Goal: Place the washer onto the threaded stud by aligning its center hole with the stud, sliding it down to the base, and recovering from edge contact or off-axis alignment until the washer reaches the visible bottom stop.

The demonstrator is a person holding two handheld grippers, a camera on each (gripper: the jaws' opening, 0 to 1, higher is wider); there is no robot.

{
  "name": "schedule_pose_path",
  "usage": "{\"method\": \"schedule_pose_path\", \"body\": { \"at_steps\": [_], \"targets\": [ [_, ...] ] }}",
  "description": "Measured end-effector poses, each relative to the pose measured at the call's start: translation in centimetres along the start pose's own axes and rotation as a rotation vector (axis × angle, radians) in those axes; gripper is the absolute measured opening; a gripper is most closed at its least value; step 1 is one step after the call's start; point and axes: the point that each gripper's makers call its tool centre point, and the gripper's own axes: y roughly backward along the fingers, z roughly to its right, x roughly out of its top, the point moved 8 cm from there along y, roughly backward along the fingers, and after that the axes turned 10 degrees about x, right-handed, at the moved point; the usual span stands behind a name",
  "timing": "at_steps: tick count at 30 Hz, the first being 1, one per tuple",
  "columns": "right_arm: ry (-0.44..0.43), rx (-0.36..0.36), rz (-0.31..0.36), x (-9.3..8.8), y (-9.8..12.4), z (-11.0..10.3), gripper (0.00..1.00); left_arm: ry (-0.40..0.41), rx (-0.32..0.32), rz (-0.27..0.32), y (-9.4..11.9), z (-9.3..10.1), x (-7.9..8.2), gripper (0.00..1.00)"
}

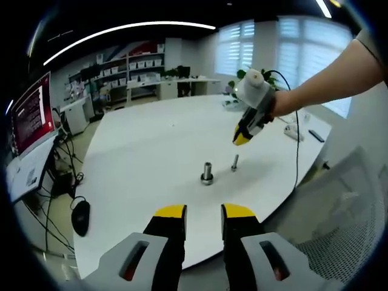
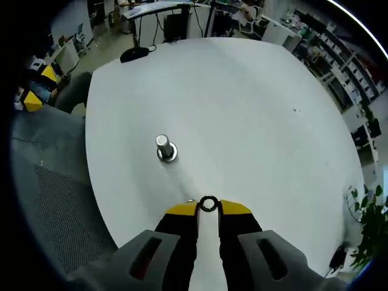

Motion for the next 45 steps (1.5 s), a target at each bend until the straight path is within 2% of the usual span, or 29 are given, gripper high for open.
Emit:
{"method": "schedule_pose_path", "body": {
  "at_steps": [16, 19, 27, 36, 39, 45],
  "targets": [
    [-0.008, -0.003, 0.010, -0.2, 1.0, 0.0, 0.14, 0.001, -0.007, 0.001, 0.0, 0.1, 0.0, 0.20],
    [-0.035, 0.005, 0.023, -0.2, 0.9, -0.2, 0.14, 0.002, -0.011, -0.001, 0.0, 0.1, 0.0, 0.20],
    [-0.021, 0.018, 0.024, 0.2, 0.4, -0.6, 0.14, -0.002, -0.011, 0.000, 0.0, 0.1, 0.0, 0.20],
    [-0.022, 0.047, -0.026, -1.0, -1.2, -1.1, 0.14, 0.002, -0.007, -0.004, 0.0, 0.0, 0.0, 0.20],
    [0.001, 0.048, -0.059, -1.5, -1.9, -1.2, 0.14, 0.007, -0.002, -0.005, -0.1, 0.0, -0.1, 0.20],
    [-0.023, 0.050, -0.069, -2.0, -2.7, -1.2, 0.14, 0.002, 0.001, -0.009, 0.0, 0.0, -0.1, 0.20]
  ]
}}
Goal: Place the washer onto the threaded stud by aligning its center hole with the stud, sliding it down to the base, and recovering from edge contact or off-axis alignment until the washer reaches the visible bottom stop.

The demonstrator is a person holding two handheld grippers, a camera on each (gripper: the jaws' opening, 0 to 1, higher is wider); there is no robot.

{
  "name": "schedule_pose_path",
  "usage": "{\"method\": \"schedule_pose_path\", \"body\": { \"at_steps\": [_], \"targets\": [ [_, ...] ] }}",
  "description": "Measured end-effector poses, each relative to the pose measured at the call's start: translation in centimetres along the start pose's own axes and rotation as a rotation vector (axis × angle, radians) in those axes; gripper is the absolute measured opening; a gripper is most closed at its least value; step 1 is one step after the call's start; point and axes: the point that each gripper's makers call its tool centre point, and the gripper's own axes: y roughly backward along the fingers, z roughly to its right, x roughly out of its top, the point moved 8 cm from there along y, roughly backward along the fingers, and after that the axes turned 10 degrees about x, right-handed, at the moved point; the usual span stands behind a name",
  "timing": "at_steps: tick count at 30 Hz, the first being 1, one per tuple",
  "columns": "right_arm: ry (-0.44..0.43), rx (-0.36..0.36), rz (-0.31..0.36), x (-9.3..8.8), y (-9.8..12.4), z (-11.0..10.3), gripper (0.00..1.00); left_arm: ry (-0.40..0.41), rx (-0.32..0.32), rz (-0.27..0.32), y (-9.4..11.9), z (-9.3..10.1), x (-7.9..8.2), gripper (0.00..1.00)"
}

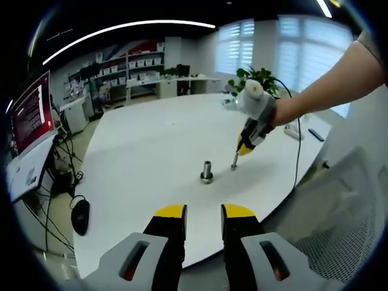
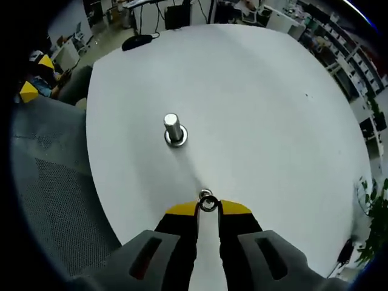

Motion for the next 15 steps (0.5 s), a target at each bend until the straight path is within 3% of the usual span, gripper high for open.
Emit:
{"method": "schedule_pose_path", "body": {
  "at_steps": [15],
  "targets": [
    [0.000, -0.011, 0.007, 0.15, -0.31, 0.18, 0.14, 0.002, 0.004, 0.005, -0.01, -0.08, 0.05, 0.20]
  ]
}}
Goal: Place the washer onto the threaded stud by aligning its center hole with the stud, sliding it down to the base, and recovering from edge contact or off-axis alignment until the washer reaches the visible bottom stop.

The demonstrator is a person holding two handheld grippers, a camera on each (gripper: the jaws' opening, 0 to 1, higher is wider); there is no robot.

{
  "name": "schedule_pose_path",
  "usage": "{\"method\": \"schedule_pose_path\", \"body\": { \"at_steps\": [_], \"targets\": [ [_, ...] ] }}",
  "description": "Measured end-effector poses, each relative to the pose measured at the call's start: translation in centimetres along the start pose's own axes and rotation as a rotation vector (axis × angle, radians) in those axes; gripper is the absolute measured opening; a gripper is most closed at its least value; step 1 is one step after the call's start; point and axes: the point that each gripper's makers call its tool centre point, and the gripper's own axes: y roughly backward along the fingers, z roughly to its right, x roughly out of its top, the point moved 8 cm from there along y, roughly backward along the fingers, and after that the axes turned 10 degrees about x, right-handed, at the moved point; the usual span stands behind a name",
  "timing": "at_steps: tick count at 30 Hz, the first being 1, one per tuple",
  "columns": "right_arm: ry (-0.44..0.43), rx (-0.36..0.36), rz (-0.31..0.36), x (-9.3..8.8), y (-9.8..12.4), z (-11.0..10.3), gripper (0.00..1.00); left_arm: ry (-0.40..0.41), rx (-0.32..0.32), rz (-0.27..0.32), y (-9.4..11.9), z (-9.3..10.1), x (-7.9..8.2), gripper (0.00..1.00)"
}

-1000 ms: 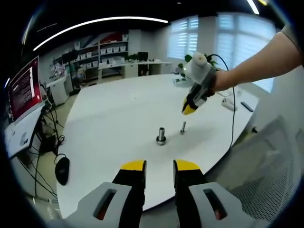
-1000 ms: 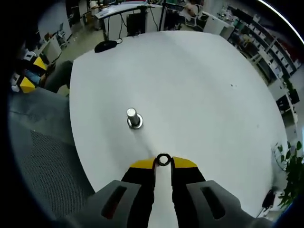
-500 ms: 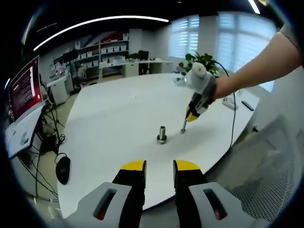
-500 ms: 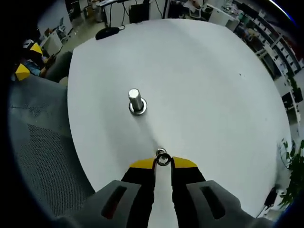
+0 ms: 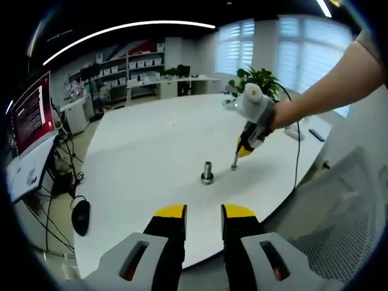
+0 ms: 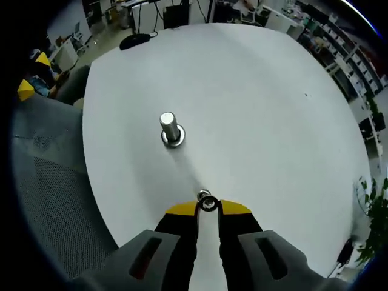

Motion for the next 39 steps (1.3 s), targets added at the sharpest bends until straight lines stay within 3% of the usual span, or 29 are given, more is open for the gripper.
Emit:
{"method": "schedule_pose_path", "body": {
  "at_steps": [25, 31, 33, 39],
  "targets": [
    [-0.026, 0.019, -0.072, -1.0, -3.6, 0.3, 0.14, -0.011, -0.006, -0.019, -0.1, 0.1, -0.2, 0.20],
    [-0.073, 0.011, -0.079, -1.4, -4.7, 0.4, 0.15, -0.008, 0.002, -0.022, -0.1, 0.0, -0.3, 0.20],
    [-0.078, -0.005, -0.044, -1.0, -4.7, 0.5, 0.15, -0.009, -0.002, -0.023, -0.1, 0.0, -0.3, 0.20],
    [-0.081, -0.005, -0.075, -1.3, -4.3, 0.0, 0.19, -0.005, 0.005, -0.020, -0.1, -0.1, -0.2, 0.20]
  ]
}}
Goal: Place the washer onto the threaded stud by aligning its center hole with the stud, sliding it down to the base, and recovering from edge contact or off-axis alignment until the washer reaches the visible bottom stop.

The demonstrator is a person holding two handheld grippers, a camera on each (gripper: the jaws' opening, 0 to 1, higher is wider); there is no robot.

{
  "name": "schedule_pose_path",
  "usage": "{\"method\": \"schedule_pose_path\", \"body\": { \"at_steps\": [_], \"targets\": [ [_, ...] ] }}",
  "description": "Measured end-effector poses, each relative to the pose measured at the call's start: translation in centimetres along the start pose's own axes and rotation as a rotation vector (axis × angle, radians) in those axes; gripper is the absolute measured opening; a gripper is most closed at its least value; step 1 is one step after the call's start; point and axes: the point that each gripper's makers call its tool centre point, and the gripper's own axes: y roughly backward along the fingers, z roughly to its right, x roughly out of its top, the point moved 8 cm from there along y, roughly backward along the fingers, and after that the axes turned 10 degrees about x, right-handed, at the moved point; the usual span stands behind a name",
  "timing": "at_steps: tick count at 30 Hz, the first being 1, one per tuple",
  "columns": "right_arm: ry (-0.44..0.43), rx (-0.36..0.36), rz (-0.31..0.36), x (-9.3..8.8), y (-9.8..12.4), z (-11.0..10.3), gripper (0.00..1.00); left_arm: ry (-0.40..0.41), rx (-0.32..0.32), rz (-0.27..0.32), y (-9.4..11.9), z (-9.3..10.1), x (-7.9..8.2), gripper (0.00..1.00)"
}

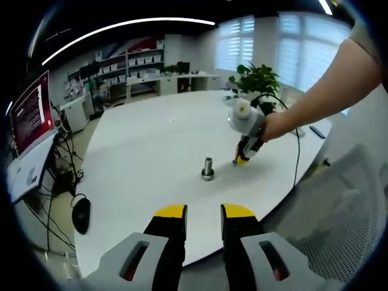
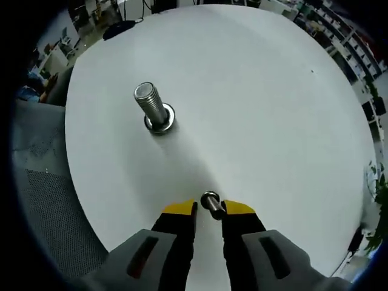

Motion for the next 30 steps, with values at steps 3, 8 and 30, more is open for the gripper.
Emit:
{"method": "schedule_pose_path", "body": {
  "at_steps": [3, 8, 30],
  "targets": [
    [-0.022, 0.013, 0.013, -0.2, 0.7, -0.4, 0.19, -0.002, -0.015, 0.005, 0.0, 0.2, 0.1, 0.20],
    [-0.032, 0.012, 0.072, -1.8, 3.1, -1.1, 0.19, -0.010, -0.056, 0.023, 0.1, 0.7, 0.2, 0.21],
    [-0.283, -0.050, 0.560, -8.8, 14.3, -7.4, 0.22, -0.010, -0.092, 0.063, 0.6, 1.0, 0.7, 0.21]
  ]
}}
